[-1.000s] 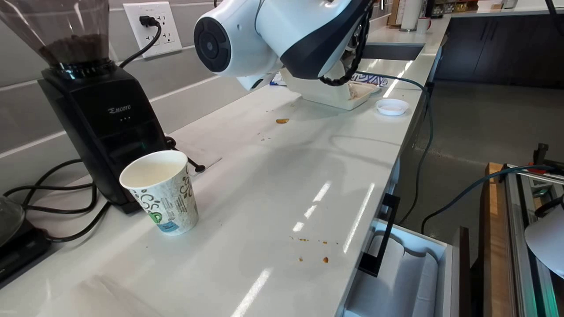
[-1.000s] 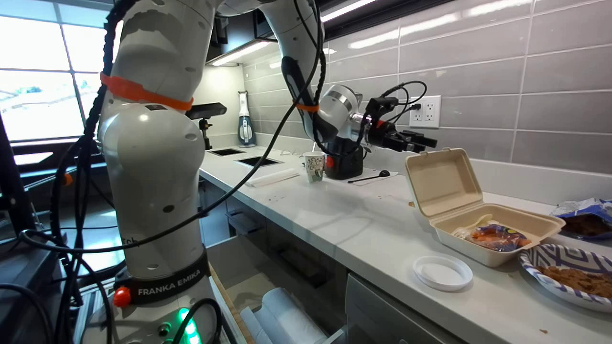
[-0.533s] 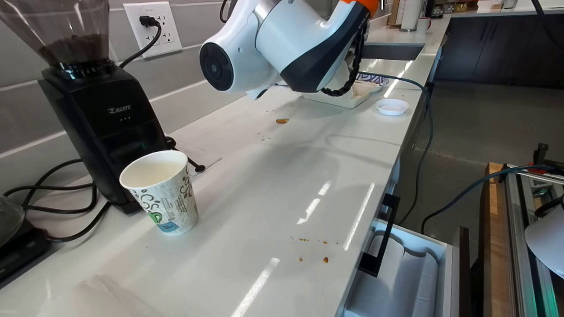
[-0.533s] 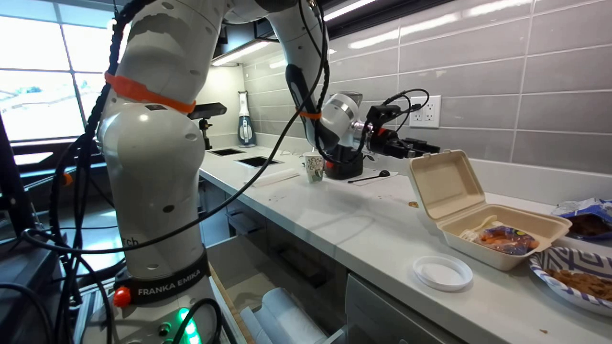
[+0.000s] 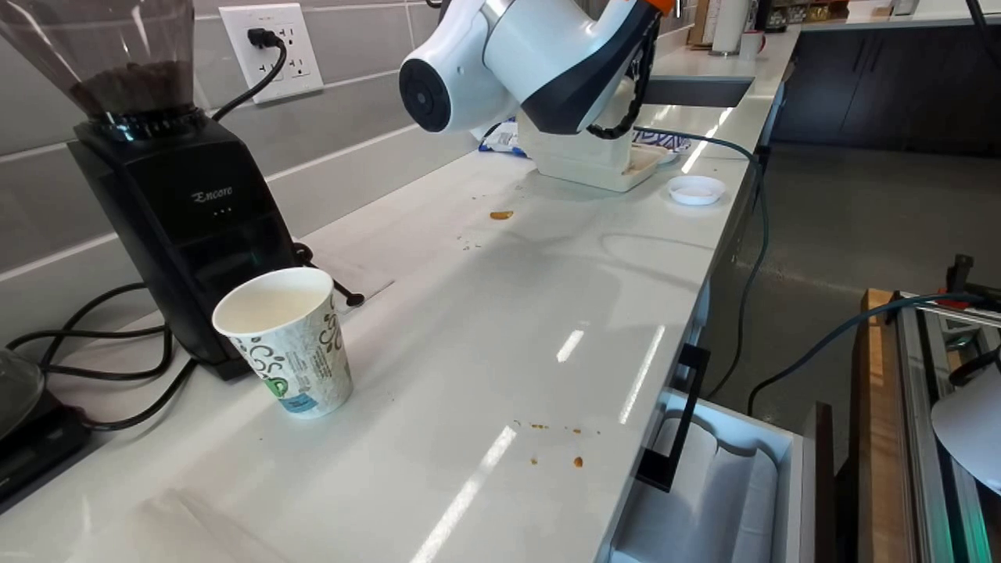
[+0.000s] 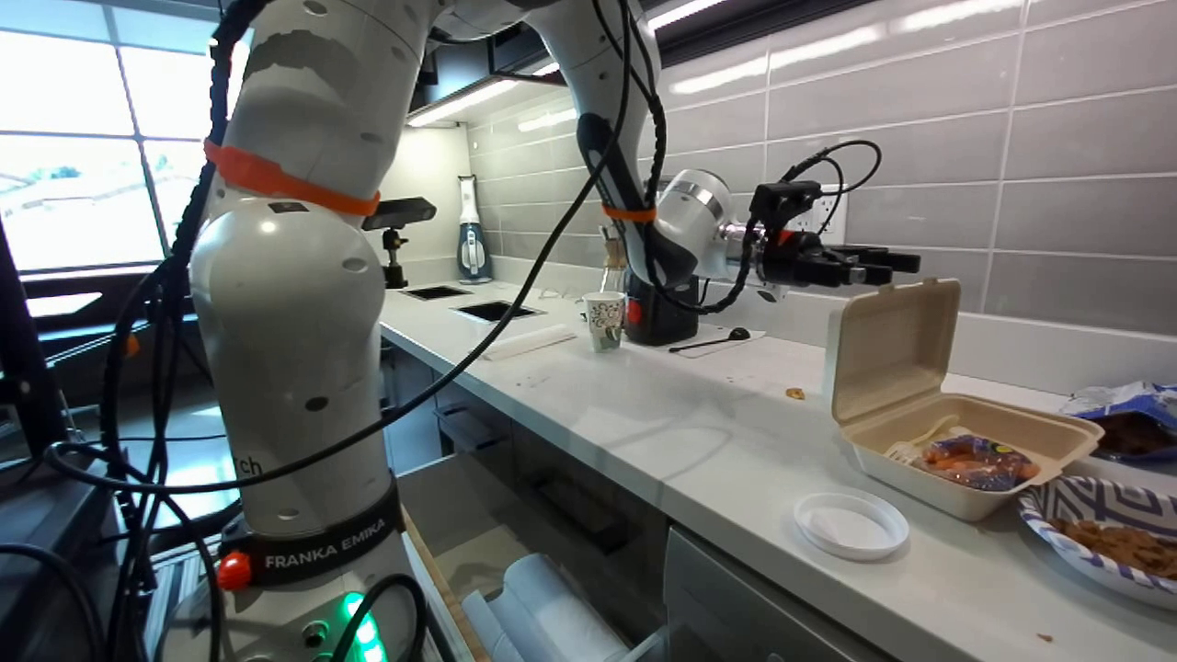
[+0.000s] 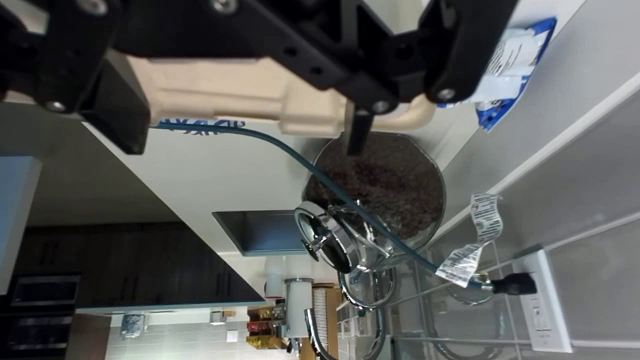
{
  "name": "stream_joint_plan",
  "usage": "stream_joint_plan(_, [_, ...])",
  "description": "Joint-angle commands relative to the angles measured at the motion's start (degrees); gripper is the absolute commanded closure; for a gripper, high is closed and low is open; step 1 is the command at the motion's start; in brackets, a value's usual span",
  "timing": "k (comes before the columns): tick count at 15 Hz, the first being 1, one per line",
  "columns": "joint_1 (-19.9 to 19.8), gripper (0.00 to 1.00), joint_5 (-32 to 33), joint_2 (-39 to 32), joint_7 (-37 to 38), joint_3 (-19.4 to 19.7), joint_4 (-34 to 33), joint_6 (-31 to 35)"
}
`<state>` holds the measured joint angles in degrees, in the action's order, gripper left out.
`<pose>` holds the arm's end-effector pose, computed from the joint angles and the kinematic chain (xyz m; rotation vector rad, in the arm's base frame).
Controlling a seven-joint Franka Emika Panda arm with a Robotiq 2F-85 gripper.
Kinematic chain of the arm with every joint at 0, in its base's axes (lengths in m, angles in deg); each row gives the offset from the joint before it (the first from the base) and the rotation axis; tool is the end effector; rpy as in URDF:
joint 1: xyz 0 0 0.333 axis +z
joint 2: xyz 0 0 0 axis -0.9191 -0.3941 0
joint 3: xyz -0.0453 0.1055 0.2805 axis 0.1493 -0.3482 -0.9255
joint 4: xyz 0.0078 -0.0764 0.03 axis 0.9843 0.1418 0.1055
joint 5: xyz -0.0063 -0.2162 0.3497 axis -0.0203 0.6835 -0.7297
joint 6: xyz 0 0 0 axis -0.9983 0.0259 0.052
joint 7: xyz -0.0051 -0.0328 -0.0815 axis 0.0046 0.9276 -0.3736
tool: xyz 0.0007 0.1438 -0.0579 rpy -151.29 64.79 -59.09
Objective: Close the bowl
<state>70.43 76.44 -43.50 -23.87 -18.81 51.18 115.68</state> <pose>0.5971 -0.0900 0.2809 1.1792 1.2391 -1.0687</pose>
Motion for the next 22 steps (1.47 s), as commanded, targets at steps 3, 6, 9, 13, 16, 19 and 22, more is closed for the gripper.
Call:
stream_joint_plan(3, [-4.24,0.00,0.11,0.62,2.69,1.69,2.05,2.16])
stream_joint_plan(6, [-5.93,0.00,-1.06,0.60,3.67,2.00,2.32,3.27])
stream_joint_plan(9, [-8.06,0.00,-3.90,0.82,5.88,2.18,1.70,6.23])
stream_joint_plan(13, [-10.50,0.00,-10.27,1.06,8.86,2.78,0.51,10.50])
stream_joint_plan(16, [-11.45,0.00,-15.26,1.25,11.98,3.39,-0.81,11.27])
stream_joint_plan(19, [-11.83,0.00,-19.78,0.98,15.90,3.82,-2.48,10.28])
stream_joint_plan(22, [-11.66,0.00,-22.91,0.15,19.77,4.34,-3.08,9.52])
